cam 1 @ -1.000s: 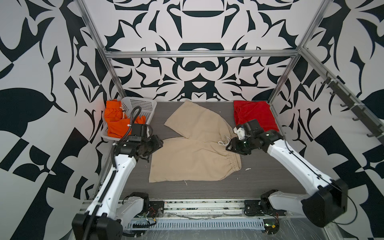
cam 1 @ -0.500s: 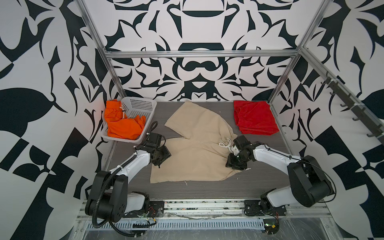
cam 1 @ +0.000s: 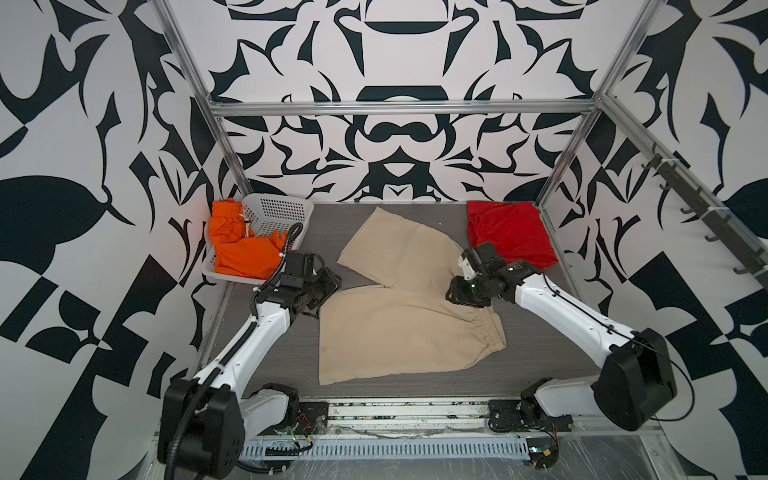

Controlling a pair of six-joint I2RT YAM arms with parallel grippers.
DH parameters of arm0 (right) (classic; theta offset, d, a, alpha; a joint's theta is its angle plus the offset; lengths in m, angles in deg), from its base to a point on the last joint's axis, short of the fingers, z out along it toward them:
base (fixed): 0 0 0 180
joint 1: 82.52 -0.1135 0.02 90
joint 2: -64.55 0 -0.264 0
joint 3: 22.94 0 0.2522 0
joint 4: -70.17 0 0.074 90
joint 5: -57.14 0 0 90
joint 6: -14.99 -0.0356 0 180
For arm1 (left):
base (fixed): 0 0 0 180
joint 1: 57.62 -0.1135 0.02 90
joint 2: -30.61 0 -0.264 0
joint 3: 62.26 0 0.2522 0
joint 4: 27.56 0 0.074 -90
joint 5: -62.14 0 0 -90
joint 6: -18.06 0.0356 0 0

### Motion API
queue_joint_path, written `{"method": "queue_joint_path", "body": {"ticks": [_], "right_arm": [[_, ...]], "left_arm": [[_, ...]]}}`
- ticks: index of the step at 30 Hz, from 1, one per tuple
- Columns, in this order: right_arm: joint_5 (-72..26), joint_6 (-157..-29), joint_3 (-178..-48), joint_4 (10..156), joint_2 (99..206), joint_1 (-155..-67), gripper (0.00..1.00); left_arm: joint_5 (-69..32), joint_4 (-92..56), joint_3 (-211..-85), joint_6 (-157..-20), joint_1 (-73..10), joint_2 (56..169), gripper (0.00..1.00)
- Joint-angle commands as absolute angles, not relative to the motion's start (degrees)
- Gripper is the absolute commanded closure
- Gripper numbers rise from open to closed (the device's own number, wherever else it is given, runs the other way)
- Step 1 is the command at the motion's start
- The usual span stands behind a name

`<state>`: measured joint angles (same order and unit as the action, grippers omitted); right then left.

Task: Fold and stack the shorts

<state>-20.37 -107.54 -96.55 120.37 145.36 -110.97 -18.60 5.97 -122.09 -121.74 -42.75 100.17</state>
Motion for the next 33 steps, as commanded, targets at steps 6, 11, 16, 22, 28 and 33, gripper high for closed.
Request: {"method": "queue_joint_path", "body": {"ticks": [6, 11, 16, 22, 28, 33], "right_arm": [[-14.5, -110.8, -96.3, 104.0, 158.6, -115.9, 0.54], [-16.0, -110.1, -92.6, 103.7, 160.8, -115.8, 0.54], [-17.7, -109.3, -88.2, 106.0, 159.8, -115.8, 0.54], [-20.9, -108.0, -83.8, 109.6, 159.8, -115.8, 0.54], [-19.4, -108.3, -81.8, 108.3, 156.1, -116.0, 0.53], [-20.5, -107.2, -88.3, 109.5, 152.5, -116.3, 0.52]], "left_arm": [[-14.7, -0.8, -130.0, -120.0, -37.3, 117.7, 0.51], [-16.1, -1.9, -131.6, -118.2, -37.3, 125.2, 0.49], [-17.2, 1.4, -133.7, -115.9, -39.0, 132.0, 0.47], [-18.7, -0.3, -133.1, -114.0, -43.8, 136.5, 0.45], [-15.7, -1.2, -136.3, -111.9, -47.5, 136.3, 0.43], [-18.7, 5.8, -137.3, -109.7, -47.7, 126.4, 0.4]]}}
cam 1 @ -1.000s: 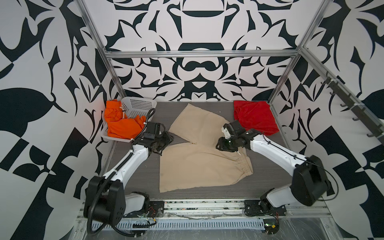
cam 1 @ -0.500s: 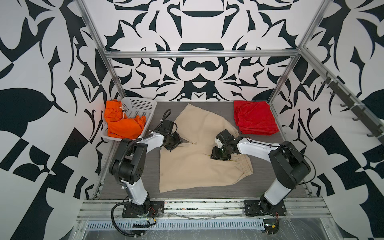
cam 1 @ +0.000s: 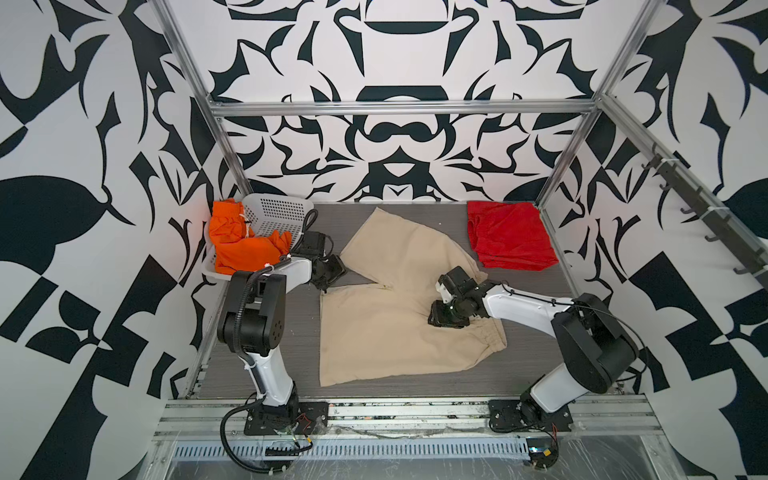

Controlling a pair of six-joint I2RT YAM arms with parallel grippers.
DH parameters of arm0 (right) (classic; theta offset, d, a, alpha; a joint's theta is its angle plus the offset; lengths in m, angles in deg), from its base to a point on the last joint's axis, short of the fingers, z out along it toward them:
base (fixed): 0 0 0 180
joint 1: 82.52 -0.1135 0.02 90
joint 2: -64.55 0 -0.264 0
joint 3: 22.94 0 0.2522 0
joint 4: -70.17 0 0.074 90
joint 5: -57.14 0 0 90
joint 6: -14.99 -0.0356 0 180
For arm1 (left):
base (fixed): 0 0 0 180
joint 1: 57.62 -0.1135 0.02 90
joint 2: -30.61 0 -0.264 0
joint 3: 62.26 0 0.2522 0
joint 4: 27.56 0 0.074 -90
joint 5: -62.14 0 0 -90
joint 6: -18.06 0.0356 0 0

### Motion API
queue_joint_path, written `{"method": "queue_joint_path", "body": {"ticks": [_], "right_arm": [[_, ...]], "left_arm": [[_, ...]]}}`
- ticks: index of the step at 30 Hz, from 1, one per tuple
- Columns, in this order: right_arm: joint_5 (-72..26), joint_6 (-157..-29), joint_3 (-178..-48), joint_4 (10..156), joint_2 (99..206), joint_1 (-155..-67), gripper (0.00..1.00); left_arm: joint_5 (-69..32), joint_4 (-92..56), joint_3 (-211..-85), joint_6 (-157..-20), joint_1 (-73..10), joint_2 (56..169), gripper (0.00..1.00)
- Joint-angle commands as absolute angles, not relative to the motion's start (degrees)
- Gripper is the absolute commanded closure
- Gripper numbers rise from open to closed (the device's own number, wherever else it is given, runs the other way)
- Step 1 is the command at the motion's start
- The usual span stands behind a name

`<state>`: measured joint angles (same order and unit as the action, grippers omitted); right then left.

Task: Fold and stack the shorts

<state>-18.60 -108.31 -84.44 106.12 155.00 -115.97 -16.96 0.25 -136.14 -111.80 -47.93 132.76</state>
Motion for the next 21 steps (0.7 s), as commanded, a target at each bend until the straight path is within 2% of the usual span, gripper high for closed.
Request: {"method": "queue_joint_path", "body": {"ticks": [1, 6, 10, 15, 17, 21], "right_arm": [[-20.5, -106.8, -89.6, 109.5, 152.1, -116.4, 0.52], [-19.2, -105.9, -95.9, 107.4, 153.8, -116.6, 0.52], [-18.1, -105.3, -101.7, 106.4, 158.8, -118.5, 0.52], [-16.6, -105.3, -104.8, 104.2, 164.5, -120.5, 0.52], [-15.8, -105.3, -105.5, 104.1, 166.6, -120.5, 0.52], [-18.5, -106.3, -104.0, 107.4, 167.9, -119.4, 0.52]], "left_arm": [[-18.4, 6.5, -136.7, -109.8, -47.6, 123.8, 0.4], [-15.8, 6.2, -130.0, -114.6, -46.2, 114.3, 0.4], [-12.8, 0.6, -121.9, -119.7, -45.9, 112.1, 0.4], [-10.8, -3.8, -117.9, -120.5, -46.0, 117.3, 0.4], [-13.1, -4.5, -117.2, -120.2, -46.3, 119.5, 0.39], [-14.3, -3.4, -116.1, -120.6, -51.9, 123.2, 0.37]]}}
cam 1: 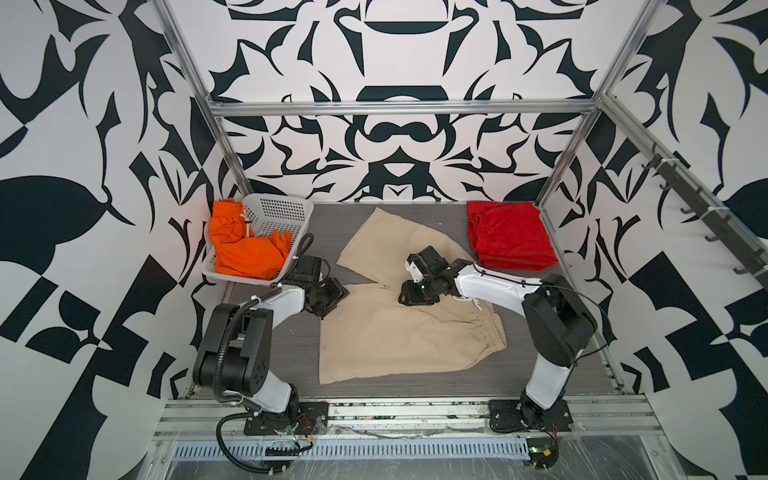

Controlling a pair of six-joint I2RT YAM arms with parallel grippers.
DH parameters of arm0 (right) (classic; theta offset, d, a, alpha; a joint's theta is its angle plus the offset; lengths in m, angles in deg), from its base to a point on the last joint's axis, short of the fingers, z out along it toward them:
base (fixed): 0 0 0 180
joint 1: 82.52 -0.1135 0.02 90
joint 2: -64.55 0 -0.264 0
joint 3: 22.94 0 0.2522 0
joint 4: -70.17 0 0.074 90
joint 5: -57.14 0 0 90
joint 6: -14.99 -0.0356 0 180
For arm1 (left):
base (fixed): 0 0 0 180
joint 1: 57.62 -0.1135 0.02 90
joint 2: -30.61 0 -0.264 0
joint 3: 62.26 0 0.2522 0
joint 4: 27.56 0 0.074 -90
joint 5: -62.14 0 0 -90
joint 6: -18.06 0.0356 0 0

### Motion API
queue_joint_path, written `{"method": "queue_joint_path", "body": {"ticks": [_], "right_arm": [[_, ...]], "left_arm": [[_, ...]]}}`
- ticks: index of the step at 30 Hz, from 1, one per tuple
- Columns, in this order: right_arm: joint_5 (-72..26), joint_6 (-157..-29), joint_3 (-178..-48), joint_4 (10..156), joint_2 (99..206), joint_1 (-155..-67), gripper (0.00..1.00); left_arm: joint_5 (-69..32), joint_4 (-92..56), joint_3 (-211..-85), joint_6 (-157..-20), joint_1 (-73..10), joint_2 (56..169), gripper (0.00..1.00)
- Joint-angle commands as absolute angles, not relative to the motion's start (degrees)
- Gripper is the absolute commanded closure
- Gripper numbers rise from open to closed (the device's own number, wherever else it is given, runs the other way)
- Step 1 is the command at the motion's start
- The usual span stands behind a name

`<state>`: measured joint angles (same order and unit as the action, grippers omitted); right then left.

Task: Fold and stack the shorts

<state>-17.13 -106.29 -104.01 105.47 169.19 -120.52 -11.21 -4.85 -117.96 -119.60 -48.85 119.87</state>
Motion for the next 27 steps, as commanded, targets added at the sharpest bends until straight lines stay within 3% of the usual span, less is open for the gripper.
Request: {"method": "queue_joint_path", "body": {"ticks": [1, 10, 17, 27], "right_arm": [[-18.6, -106.6, -102.6, 107.5, 167.6, -118.8, 0.52], [-18.1, -107.4, -95.6, 107.9, 164.1, -116.4, 0.51], [-17.6, -105.7, -103.0, 107.8, 160.2, -115.3, 0.5], [-16.7, -101.4, -115.2, 109.5, 169.1, -105.3, 0.5]], "left_arm": [[-14.7, -3.0, -115.7, -120.4, -53.4, 123.3, 0.37], [-17.0, 3.3, -117.9, -116.3, -58.8, 115.9, 0.34], [-14.2, 3.2, -123.2, -118.2, -53.6, 106.0, 0.3], [-18.1, 0.0, -141.4, -113.3, -41.5, 125.4, 0.32]]}}
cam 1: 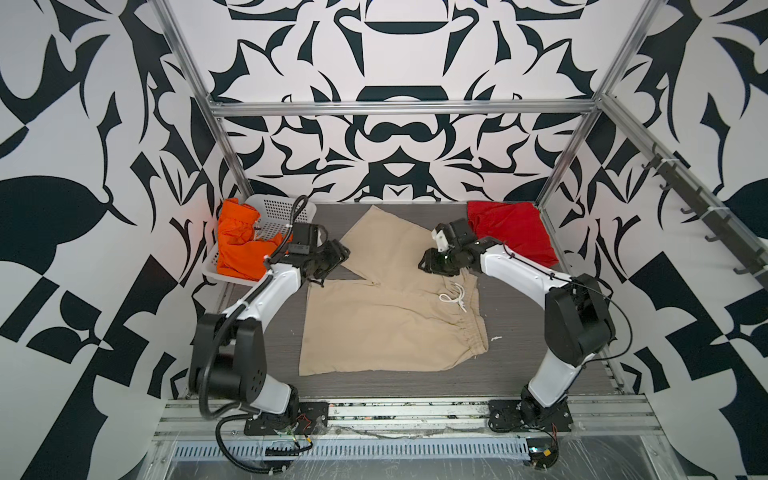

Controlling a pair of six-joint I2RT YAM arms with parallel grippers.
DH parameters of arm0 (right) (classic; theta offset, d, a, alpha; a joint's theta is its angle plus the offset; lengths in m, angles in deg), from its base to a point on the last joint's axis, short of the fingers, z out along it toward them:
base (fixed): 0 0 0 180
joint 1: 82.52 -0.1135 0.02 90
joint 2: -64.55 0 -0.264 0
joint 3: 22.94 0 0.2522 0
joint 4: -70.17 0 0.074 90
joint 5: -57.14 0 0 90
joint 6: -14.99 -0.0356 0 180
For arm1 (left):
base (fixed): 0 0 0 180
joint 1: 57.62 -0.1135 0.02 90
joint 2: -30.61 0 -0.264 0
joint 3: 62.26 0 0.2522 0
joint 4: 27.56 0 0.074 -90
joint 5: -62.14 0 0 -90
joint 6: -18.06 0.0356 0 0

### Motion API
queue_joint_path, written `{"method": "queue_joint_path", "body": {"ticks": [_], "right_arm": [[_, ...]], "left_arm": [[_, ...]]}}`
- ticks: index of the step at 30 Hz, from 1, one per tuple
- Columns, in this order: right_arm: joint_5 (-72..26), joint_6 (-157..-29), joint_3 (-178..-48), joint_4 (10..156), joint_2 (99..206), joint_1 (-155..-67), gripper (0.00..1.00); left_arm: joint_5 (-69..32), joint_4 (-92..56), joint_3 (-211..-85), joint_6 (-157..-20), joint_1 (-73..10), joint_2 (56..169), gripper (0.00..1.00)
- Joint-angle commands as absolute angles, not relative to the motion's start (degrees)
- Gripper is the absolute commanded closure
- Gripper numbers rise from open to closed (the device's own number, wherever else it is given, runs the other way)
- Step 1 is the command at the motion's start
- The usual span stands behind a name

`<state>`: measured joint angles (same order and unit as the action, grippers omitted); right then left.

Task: Fold and stack the shorts

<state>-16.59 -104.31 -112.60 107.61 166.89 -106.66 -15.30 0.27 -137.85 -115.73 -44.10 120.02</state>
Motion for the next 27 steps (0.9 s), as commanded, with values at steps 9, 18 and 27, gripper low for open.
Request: {"method": "queue_joint_path", "body": {"ticks": [9, 18, 27], "right_arm": [[-16.9, -98.2, -116.2, 109.5, 176.7, -100.3, 0.5], [-20.0, -95.1, -113.8, 110.9, 180.1, -93.5, 0.5], [-11.3, -95.8, -116.1, 110.8, 168.9, -93.4, 0.49]], "left_arm": [[-21.2, 3.2, -158.4, -111.4, -39.4, 148.0, 0.31], [-27.0, 6.3, -154.0, -111.5, -42.6, 149.6, 0.3], [-25.5, 4.3, -150.3, -107.5, -40.6, 137.4, 0.29]]}}
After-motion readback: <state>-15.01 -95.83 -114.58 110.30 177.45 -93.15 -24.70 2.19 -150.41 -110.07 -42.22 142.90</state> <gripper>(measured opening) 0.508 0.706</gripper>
